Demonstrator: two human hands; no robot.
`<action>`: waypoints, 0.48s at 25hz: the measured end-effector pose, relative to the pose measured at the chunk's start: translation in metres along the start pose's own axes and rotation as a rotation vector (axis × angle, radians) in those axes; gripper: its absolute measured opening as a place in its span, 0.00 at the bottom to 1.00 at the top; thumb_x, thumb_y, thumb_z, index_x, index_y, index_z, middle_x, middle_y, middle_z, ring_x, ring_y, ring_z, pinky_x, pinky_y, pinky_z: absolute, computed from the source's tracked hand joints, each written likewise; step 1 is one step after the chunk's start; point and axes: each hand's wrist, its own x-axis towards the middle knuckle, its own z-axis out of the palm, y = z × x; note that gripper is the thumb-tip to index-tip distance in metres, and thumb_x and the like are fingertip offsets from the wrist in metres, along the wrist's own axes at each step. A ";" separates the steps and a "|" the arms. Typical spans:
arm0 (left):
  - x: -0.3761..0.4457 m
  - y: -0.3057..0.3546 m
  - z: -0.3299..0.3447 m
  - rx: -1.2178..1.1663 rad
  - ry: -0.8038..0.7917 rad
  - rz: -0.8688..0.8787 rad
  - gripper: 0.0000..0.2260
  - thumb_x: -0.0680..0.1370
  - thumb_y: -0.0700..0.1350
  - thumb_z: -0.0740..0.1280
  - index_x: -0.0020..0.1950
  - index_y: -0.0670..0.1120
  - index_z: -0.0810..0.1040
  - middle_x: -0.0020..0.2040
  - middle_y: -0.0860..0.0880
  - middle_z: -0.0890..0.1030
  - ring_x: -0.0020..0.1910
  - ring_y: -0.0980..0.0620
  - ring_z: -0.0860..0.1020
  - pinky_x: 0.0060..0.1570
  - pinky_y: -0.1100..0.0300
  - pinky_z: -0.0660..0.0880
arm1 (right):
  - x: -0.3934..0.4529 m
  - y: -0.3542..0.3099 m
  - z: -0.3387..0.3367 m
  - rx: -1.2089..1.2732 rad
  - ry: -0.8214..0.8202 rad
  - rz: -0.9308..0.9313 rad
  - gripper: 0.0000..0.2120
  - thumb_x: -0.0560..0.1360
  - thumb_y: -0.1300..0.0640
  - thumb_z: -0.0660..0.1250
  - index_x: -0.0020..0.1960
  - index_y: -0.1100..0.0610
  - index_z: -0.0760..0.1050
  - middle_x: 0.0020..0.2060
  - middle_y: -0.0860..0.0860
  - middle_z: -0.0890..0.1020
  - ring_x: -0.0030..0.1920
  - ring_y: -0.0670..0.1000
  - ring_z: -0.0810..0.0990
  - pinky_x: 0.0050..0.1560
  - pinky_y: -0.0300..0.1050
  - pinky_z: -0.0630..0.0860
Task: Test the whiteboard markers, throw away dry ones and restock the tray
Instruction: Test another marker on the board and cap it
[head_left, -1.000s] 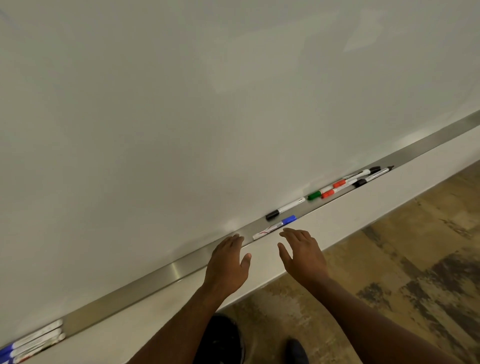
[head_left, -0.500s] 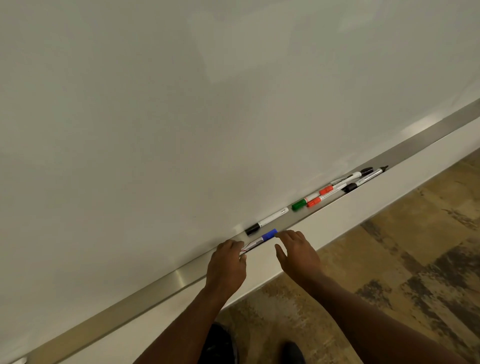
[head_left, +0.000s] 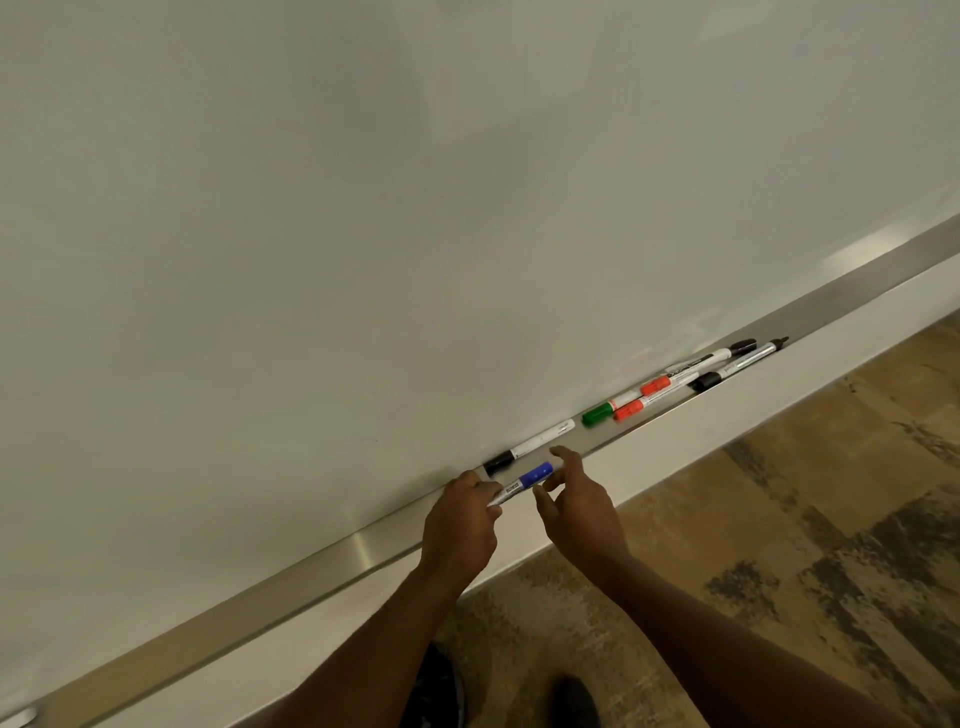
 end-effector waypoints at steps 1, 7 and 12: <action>-0.007 0.001 -0.005 -0.077 0.022 -0.041 0.13 0.79 0.46 0.66 0.64 0.49 0.77 0.55 0.50 0.78 0.49 0.56 0.76 0.46 0.68 0.72 | -0.006 -0.002 0.001 0.036 0.027 0.007 0.25 0.78 0.52 0.66 0.71 0.52 0.61 0.51 0.48 0.80 0.41 0.46 0.81 0.44 0.41 0.79; -0.070 -0.008 -0.037 -0.963 -0.069 -0.470 0.12 0.75 0.44 0.72 0.58 0.48 0.81 0.42 0.49 0.84 0.38 0.52 0.81 0.38 0.62 0.78 | -0.052 -0.025 0.021 -0.105 -0.027 -0.357 0.26 0.78 0.58 0.66 0.72 0.45 0.61 0.48 0.45 0.80 0.37 0.44 0.79 0.35 0.32 0.73; -0.114 -0.033 -0.058 -1.040 -0.049 -0.505 0.11 0.72 0.46 0.75 0.52 0.46 0.82 0.42 0.47 0.85 0.41 0.51 0.84 0.46 0.56 0.81 | -0.074 -0.043 0.053 -0.277 -0.065 -0.780 0.26 0.68 0.59 0.76 0.60 0.46 0.68 0.43 0.48 0.83 0.37 0.49 0.82 0.32 0.37 0.74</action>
